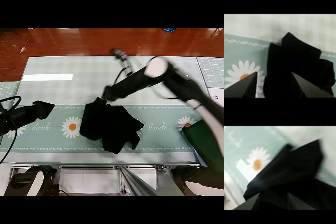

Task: Fold the shirts.

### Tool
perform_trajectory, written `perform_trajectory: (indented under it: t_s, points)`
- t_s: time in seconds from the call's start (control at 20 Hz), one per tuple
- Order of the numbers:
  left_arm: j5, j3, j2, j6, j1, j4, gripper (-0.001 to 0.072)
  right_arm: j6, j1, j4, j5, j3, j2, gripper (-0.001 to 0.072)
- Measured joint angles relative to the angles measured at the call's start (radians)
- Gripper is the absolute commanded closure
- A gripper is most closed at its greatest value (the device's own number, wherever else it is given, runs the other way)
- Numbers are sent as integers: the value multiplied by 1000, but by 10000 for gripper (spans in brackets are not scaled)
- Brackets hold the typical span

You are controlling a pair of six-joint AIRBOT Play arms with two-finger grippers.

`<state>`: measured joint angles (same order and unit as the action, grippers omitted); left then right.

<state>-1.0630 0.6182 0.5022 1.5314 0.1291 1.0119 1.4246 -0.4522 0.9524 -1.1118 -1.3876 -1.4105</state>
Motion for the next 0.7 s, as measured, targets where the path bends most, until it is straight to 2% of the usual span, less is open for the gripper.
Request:
perform_trajectory:
  t_s: [0.15, 0.3, 0.5, 0.7]
  points:
    - [-24, -39, 121, -19, 4, -36, 202, 60, 207, 188, -63, 64, 127, 303]
    - [-34, -108, 277, -136, -19, -178, 201, 94, 407, 275, -79, 272, 291, 304]
    - [-12, -154, 486, -343, -118, -376, 201, 84, 557, 238, -43, 623, 502, 304]
    - [132, -149, 633, -439, -275, -457, 202, 67, 599, 129, -17, 875, 610, 304]
